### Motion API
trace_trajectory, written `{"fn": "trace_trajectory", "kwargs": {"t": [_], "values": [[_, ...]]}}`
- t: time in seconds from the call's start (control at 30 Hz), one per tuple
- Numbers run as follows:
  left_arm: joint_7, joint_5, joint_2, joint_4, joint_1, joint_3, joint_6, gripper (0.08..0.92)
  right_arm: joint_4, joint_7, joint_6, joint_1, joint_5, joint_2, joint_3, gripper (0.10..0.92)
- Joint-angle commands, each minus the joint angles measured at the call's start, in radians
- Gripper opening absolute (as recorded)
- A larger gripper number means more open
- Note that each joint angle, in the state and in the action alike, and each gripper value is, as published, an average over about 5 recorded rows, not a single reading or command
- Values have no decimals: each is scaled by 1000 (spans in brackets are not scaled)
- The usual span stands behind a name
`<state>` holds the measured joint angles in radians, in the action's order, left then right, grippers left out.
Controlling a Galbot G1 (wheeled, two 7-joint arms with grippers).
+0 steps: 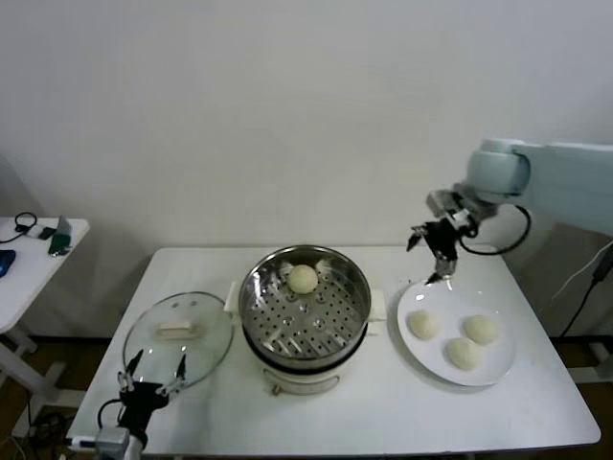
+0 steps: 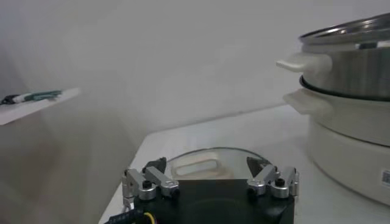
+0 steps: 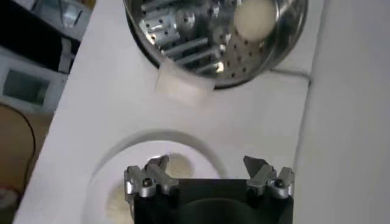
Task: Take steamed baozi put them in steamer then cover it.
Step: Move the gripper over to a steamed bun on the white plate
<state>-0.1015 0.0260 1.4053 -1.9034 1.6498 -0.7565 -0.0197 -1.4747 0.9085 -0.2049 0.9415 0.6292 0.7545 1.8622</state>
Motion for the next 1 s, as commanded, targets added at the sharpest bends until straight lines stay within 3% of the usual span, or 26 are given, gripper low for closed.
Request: {"fn": "trace_trajectory", "kwargs": {"t": [0.03,0.4,1.0], "values": [[0,0,5,-5,1,-7,-3,823,17,-76,-140,-224,-118,-100,-93,823],[2,-4,25,1,14,-12,-1,823,236,-54,-101,-519,-251,-10,-356,823],[0,-5,24,17,24,-20,5,823,355,-26,-75,-649,-298,61,-436,823]]}}
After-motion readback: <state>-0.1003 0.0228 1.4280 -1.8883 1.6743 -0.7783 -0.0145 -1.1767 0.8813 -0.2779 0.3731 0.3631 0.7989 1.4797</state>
